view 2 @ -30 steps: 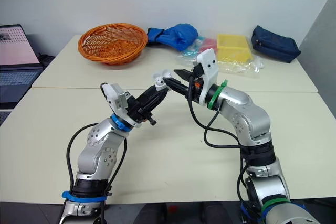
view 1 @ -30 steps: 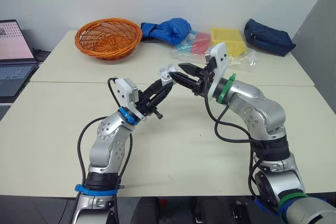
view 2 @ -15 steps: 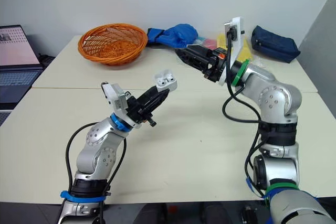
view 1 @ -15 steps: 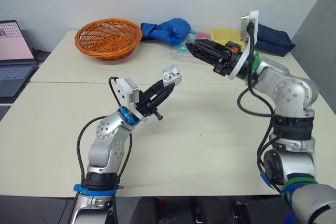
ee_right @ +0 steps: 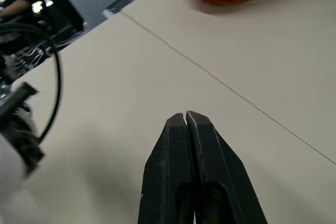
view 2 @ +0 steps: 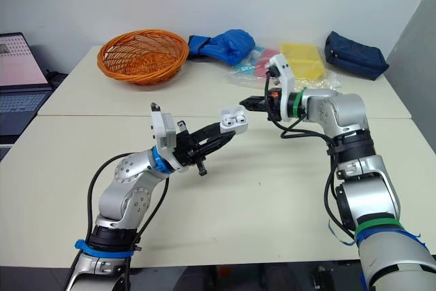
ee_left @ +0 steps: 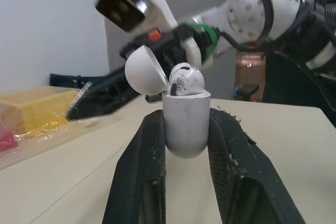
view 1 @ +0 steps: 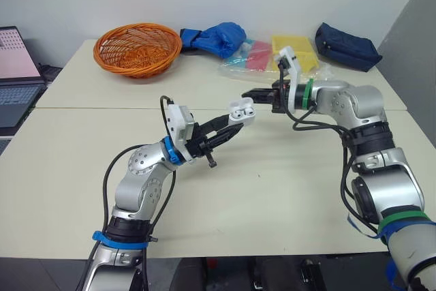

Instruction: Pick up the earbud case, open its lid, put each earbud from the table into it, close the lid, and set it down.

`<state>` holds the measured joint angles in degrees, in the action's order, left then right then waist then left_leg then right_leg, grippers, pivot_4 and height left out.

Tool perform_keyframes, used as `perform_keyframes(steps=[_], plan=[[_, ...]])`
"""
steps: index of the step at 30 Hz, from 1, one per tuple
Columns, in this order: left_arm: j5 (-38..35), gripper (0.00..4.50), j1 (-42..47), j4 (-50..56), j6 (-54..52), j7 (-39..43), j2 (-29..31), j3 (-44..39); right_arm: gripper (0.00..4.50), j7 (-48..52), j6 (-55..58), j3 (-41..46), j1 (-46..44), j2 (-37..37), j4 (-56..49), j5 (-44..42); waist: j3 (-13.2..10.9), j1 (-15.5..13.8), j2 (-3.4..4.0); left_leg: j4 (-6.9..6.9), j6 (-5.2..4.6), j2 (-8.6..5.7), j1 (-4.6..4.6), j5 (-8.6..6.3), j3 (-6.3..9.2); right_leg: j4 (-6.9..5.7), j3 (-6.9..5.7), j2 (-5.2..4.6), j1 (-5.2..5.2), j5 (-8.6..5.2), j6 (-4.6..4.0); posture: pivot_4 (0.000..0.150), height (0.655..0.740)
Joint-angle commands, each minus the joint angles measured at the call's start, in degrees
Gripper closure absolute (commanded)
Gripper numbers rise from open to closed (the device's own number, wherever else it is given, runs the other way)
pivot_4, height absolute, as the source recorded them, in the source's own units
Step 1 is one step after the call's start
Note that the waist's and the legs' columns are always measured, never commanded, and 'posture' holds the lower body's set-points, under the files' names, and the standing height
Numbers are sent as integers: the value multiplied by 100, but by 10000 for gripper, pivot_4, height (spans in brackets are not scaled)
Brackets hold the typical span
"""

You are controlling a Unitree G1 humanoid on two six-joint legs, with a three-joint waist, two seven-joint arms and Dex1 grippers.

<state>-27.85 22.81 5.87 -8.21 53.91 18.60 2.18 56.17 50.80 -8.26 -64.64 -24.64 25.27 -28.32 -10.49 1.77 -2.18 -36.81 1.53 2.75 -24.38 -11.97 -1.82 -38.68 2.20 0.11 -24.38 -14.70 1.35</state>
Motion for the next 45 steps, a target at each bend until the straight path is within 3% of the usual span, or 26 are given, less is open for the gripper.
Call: perform_keyframes(steps=[1,12,17,21,25,31,35,40,45], plan=[[-11,37683,-7,111,74,-35,-12,-23,44465,731,361,-105,-93,-299,-724,-244,-1,-9,2,0,0,-1,0,0,0,0,0,-2,0,0,0,1500,7400],[24,37683,-51,81,123,-128,-52,-57,44465,811,374,-293,500,-629,-2116,-140,-1,-8,2,-7,0,-1,-3,0,8,-4,0,-4,0,0,1,1500,7400],[-81,37683,30,62,-5,-226,-95,-151,44465,375,-637,-438,1077,-657,-2717,482,-1,-8,1,-9,0,-1,-2,0,7,-8,0,-4,0,-1,1,1500,7400],[-257,37683,24,84,-575,-242,59,-175,44465,377,-1285,245,1352,-598,-2649,233,-1,-9,1,-8,0,-4,-3,0,8,-4,-1,-4,2,-1,2,1500,7400],[-1083,37683,229,121,-2140,-755,68,-390,35365,408,-1747,804,1656,-630,-2759,-10,-1,-6,1,-13,0,-4,-3,0,8,-6,-3,-5,3,0,5,1500,7400],[-1666,37683,531,-66,-3852,-1598,48,-607,13674,937,-2820,864,2498,-929,-2999,178,-2,-7,1,-11,0,-5,2,0,17,-3,-6,-3,12,-2,8,1500,7400],[-2195,37683,910,-601,-5575,-2261,-39,-808,258,1797,-4507,599,3459,-1346,-2417,775,-1,-14,0,-14,0,-7,5,0,22,0,-9,-3,20,-3,10,1500,7400],[-2536,37683,1184,-1157,-7002,-3413,-522,-1591,258,2133,-5201,413,3782,-1337,-2167,935,-3,33,-1,-11,0,-9,40,0,15,-21,7,-3,24,-2,12,1500,7400],[-2436,37683,1079,-1203,-7548,-4008,-778,-2044,258,1983,-5197,264,3756,-1231,-2113,1074,-3,54,-1,-10,1,-6,59,1,19,-31,7,8,32,-1,10,1500,7400]])
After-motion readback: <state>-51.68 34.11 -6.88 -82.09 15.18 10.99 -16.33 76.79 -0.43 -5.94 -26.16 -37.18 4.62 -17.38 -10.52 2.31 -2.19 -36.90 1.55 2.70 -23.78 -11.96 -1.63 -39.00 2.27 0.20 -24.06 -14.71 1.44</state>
